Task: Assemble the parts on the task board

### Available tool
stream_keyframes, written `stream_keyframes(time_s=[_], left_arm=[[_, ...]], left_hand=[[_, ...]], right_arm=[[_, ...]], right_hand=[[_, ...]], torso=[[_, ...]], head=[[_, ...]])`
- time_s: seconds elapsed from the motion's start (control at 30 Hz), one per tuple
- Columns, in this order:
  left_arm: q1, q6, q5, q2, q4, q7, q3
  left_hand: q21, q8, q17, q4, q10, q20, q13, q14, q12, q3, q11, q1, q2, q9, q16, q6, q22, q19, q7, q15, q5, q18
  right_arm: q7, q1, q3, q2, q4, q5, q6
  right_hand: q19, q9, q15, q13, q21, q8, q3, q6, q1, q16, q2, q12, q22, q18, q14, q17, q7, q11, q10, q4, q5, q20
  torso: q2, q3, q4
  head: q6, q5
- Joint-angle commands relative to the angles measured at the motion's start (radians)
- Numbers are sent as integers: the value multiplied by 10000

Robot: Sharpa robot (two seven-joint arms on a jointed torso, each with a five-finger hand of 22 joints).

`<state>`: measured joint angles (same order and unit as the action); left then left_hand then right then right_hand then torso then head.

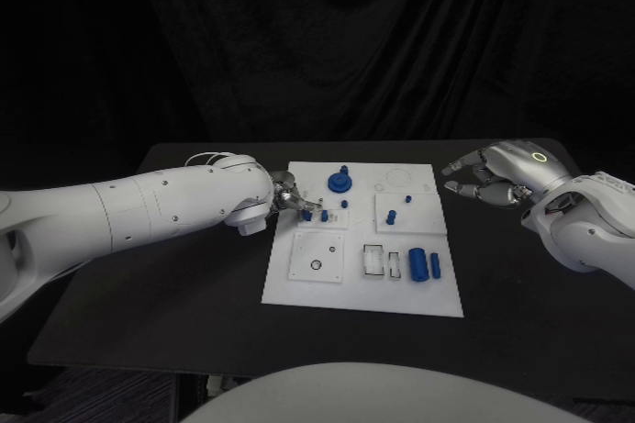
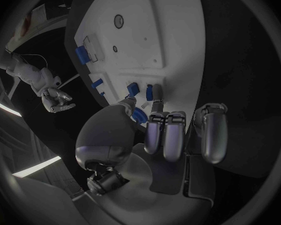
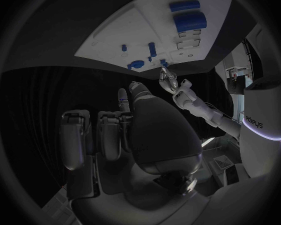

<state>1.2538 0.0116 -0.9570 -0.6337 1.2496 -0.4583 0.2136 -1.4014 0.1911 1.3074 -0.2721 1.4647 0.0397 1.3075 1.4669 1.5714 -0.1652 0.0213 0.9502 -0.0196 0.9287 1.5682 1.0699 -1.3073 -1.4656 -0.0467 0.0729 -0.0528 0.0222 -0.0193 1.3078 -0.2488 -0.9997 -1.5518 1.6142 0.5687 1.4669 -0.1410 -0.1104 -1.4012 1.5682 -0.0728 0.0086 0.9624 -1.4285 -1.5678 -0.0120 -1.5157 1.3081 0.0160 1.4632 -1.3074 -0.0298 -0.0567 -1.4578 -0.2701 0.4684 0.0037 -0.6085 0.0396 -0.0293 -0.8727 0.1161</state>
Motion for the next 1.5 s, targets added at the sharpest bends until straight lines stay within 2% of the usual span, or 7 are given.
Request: stream_keyframes(time_s=[0.03, 0.3, 1.1, 1.23, 1.33, 1.4, 1.5], left_arm=[[-29, -73, -1, 21, -20, 211, -5], [-30, 188, -1, 1, -29, 428, -6], [-30, 483, -1, -51, 25, 610, -6], [-30, 812, -324, -116, 84, 675, -6], [-29, 1184, -840, -235, 222, 846, -6], [-29, 1584, -1075, -353, 374, 1099, -7], [-25, 2610, -1280, -554, 651, 1963, -7]], left_hand=[[-17, 179, 2634, -96, 1061, 39, 2633, 1038, -6, 188, 26, -85, 85, 158, 26, 125, -2112, -169, 46, -21, 30, 175], [-53, 987, 2634, -169, 1061, -59, 2633, 1038, -6, 831, 135, -85, 503, 1136, 26, 4, -2126, -202, 169, 74, 3, 165], [-71, 1039, 2634, -133, 1061, -62, 2633, 1038, -6, 1045, 124, 74, 845, 1310, 26, -273, -2132, -217, 151, 68, -364, 159], [-129, 1114, 2634, -36, 1061, -62, 2633, 1038, -6, 1161, 127, 409, 780, 1416, 26, -344, -2150, -251, 156, 73, -848, 146], [-158, 1160, 2634, -4, 1061, -64, 2633, 1038, -6, 1241, 126, 507, 684, 1485, 26, -409, -2159, -269, 149, 74, -866, 140], [-173, 1217, 2634, -5, 1061, -67, 2633, 1038, -6, 1304, 131, 568, 620, 1548, 26, -431, -2163, -281, 155, 78, -895, 137], [-254, 1508, 2634, 67, 1061, -53, 2633, 1038, -6, 1561, 71, 1073, 386, 2006, 26, -1094, -2187, -331, 72, 48, -1235, 117]], right_arm=[[-231, -27, 10, -1, 4, 56, -8], [-259, -39, 10, -5, 10, 56, -28], [-287, -51, 10, 4, 39, 56, -42], [-281, -52, 10, -6, 31, 56, -35], [-282, -52, 10, -15, 30, 56, -44], [-282, -52, 10, -24, 33, 56, -46], [-288, -52, 10, -40, 32, 56, -53]], right_hand=[[1039, 11, 55, -955, 26, 49, 48, 59, -113, -29, 1, 61, 2627, -160, 1076, -2634, -24, 14, -768, -11, 46, 69], [1039, 17, 58, -952, 26, 50, 95, 56, -111, -29, -63, 63, 2627, -160, 1076, -2634, -35, 21, -767, -38, 100, 71], [1039, 24, 60, -960, 26, 57, 130, 43, -117, -29, -97, 57, 2627, -160, 1076, -2634, -37, 26, -771, -49, 165, 72], [1039, 24, 60, -960, 26, 57, 130, 43, -117, -29, -97, 57, 2627, -160, 1076, -2634, -37, 26, -771, -49, 165, 72], [1039, 26, 60, -962, 26, 59, 141, 37, -122, -29, -104, 55, 2627, -160, 1076, -2634, -34, 27, -772, -48, 182, 72], [1039, 26, 60, -962, 26, 59, 141, 37, -122, -29, -104, 55, 2627, -160, 1076, -2634, -34, 27, -772, -48, 182, 72], [1039, 26, 60, -962, 26, 59, 141, 37, -122, -29, -104, 55, 2627, -160, 1076, -2634, -34, 27, -772, -48, 182, 72]], torso=[[1, 6, 2], [-2, -3, 7], [-5, 0, 8], [-5, 0, 4], [1, 3, 7], [0, 6, 4], [-1, 1, 8]], head=[[1, -6], [1, 1], [1, 14], [1, 13], [1, -6], [1, 0], [1, -11]])
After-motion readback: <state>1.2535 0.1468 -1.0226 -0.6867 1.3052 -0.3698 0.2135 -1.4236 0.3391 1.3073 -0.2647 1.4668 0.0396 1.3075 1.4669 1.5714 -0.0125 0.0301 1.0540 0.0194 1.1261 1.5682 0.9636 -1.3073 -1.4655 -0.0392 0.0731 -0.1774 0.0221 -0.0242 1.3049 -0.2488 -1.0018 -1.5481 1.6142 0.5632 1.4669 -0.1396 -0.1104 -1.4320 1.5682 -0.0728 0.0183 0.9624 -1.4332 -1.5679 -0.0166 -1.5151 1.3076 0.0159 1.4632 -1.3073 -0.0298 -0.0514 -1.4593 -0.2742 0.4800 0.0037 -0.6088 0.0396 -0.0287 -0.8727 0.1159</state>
